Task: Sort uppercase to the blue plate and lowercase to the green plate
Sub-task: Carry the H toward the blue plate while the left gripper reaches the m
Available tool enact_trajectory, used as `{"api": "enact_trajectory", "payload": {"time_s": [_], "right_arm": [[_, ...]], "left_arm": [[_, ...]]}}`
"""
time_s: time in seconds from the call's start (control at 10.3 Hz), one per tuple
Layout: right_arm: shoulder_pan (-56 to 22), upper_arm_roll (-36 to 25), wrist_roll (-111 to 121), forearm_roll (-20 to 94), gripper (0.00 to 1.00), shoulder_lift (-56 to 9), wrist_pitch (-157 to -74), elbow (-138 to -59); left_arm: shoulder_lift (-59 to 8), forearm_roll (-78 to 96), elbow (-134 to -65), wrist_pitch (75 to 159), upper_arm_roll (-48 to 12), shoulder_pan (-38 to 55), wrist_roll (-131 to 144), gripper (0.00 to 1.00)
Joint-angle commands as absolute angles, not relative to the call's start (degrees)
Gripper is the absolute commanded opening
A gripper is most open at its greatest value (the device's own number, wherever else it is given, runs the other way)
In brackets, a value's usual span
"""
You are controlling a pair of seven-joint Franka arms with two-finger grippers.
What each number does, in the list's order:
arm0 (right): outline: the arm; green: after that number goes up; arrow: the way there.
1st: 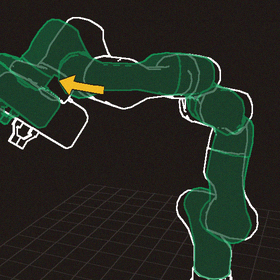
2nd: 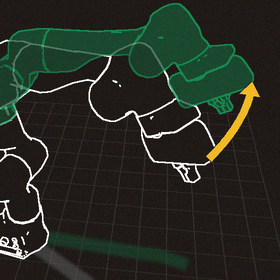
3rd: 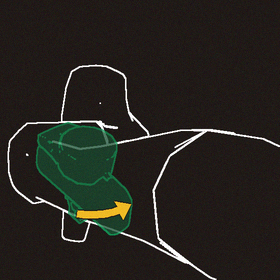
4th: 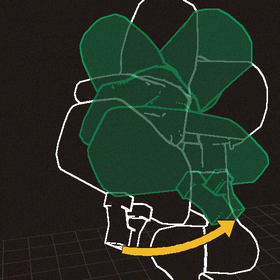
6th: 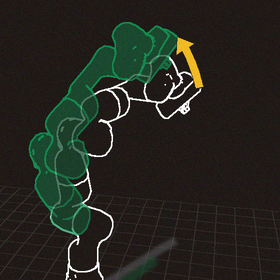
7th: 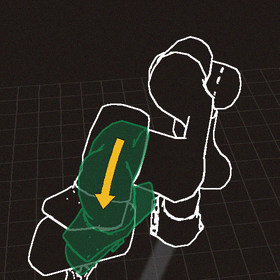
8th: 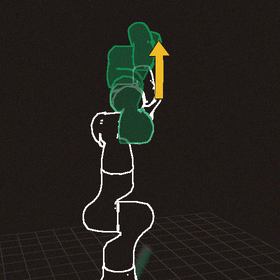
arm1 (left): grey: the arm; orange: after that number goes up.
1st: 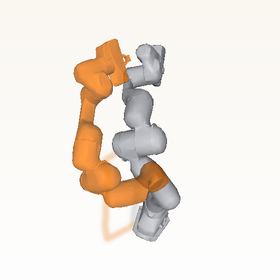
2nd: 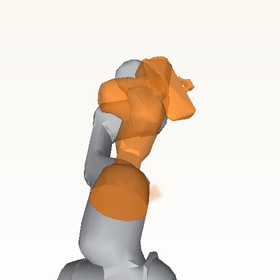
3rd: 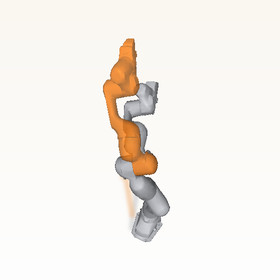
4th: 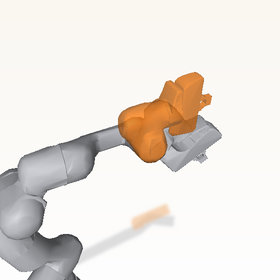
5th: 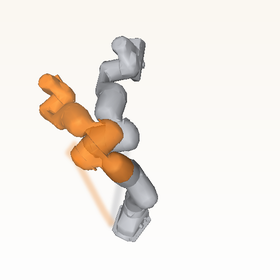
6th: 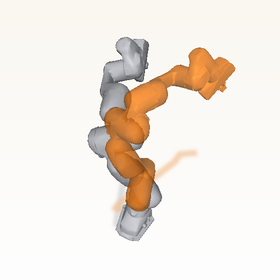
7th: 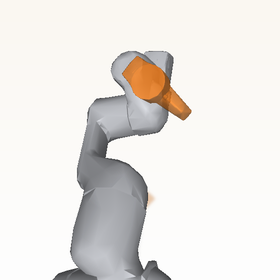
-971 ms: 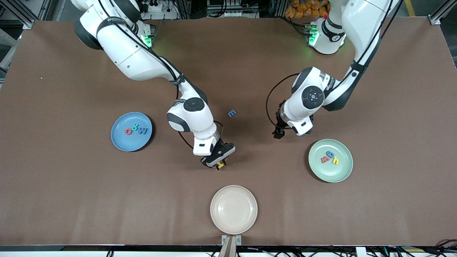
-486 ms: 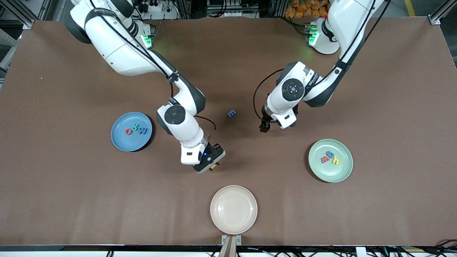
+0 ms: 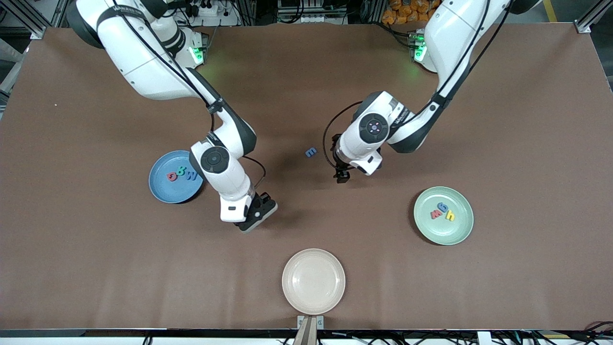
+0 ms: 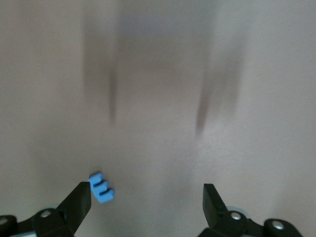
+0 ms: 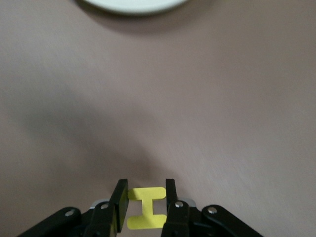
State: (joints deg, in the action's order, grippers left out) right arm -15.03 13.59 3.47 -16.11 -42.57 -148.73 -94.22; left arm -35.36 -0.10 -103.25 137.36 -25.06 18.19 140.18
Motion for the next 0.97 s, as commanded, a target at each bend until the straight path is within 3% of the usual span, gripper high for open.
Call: {"api": "enact_trajectory", "payload": {"time_s": [0.0,0.19,0.49,0.68,0.87], "right_arm": [[-13.28,13.36,5.88,-12.58,0.22,-33.77,-147.66,-104.21],[-12.66,12.13,11.31,-8.46,0.22,-29.03,-146.09,-109.14],[-12.22,6.7,22.38,-1.33,0.21,-20.07,-139.25,-116.52],[-12.39,2.39,25.83,-1.23,0.22,-14.88,-132.91,-120.48],[-12.39,-0.25,27.5,-1.32,0.22,-13.1,-132.45,-124.61]], "left_arm": [[-36.91,-1.14,-100.37,136.85,-24.26,21.17,151.92,1.0],[-39.62,-1.14,-98.11,137.02,-21.99,25.46,158.18,1.0],[-43.85,-0.79,-94.13,137.2,-11.8,37.76,165.13,1.0],[-44.12,-0.88,-94.22,137.28,-11.34,39.02,166.9,1.0],[-43.34,-2.45,-94.92,137.46,-9.51,41.47,170.66,1.0]]}}
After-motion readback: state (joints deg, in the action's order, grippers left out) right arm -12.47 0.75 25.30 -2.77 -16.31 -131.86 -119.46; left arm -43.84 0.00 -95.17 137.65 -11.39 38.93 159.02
